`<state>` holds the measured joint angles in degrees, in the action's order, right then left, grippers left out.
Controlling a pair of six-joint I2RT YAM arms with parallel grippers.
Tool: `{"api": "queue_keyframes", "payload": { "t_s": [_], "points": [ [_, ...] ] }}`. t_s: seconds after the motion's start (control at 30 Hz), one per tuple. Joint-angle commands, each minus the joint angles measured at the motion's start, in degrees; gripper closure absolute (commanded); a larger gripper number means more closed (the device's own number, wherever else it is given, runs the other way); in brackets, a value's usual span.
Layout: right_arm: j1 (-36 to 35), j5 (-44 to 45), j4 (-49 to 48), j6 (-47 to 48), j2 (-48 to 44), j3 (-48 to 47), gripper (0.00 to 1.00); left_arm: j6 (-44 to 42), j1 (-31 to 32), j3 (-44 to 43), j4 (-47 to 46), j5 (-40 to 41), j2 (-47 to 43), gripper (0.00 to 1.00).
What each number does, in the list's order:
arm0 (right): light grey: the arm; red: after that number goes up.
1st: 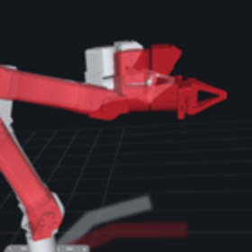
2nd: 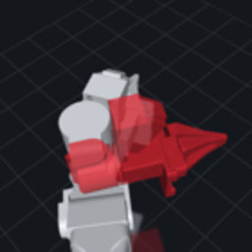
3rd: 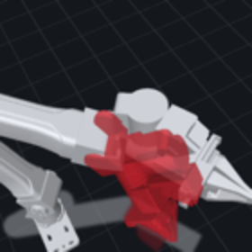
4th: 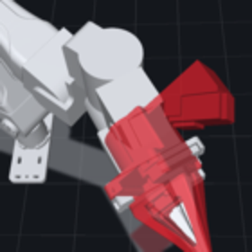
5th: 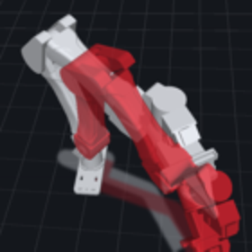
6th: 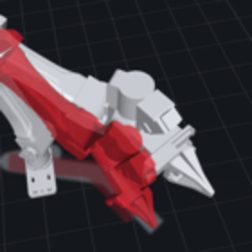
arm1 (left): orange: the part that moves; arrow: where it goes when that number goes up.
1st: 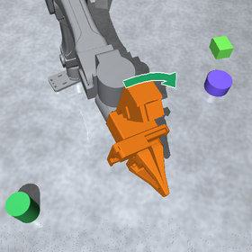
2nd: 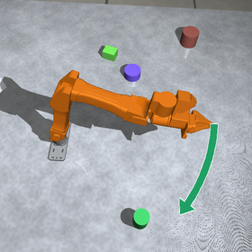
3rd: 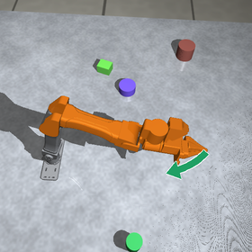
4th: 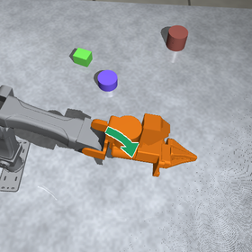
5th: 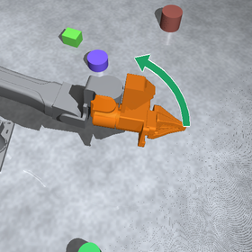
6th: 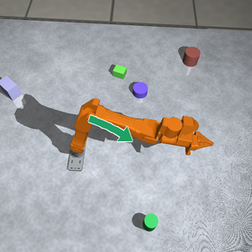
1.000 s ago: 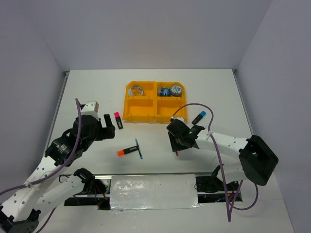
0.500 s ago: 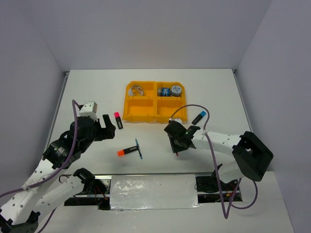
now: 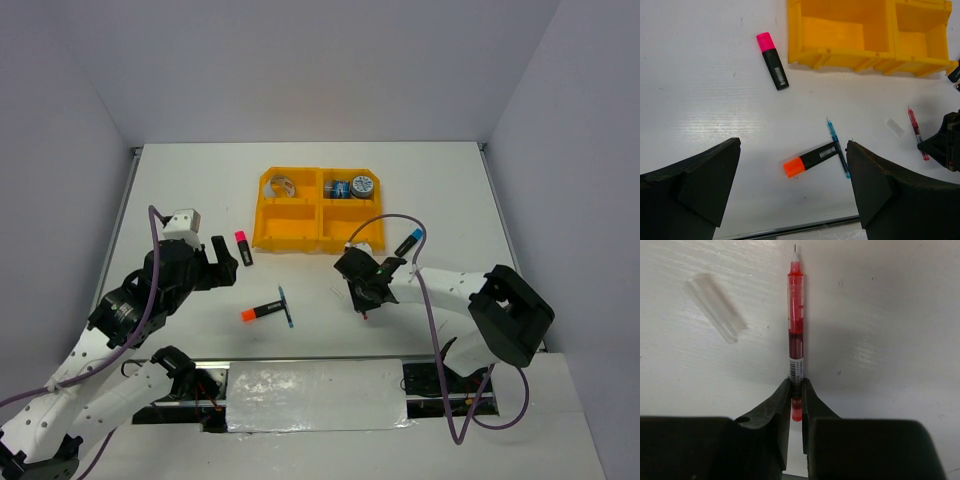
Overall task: Sort the stationery into containers
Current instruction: Pick up the pen from the center of the board.
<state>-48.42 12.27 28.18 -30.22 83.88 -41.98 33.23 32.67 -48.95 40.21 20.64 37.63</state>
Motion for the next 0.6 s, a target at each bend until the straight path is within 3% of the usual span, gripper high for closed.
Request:
{"api": "queue_keyframes", "payload": {
  "t_s": [0.0,0.07,0.17,0.43,0.57],
  "points": [
    [0.7,0.38,-3.05,-1.33,2.09,1.81,0.89,0.08,-0.06,0.26,-2.24,-0.6,-0.62,0.01],
    [0.7,0.3,-3.22,-1.6,1.21,2.07,0.9,0.08,-0.06,0.26,-2.32,-0.78,-0.63,0.01],
    [1.14,1.26,-2.35,-2.04,-0.55,1.55,1.0,-0.1,-0.14,0.26,-2.41,-1.04,-0.36,0.01],
    [1.58,3.98,1.87,-3.0,-7.66,-0.56,1.0,0.51,-0.06,0.17,-3.73,-3.41,0.78,0.01],
    [1.58,6.97,6.78,-3.8,-17.14,-2.31,1.0,8.92,0.99,1.48,-7.75,-6.22,6.9,0.01]
  ]
}}
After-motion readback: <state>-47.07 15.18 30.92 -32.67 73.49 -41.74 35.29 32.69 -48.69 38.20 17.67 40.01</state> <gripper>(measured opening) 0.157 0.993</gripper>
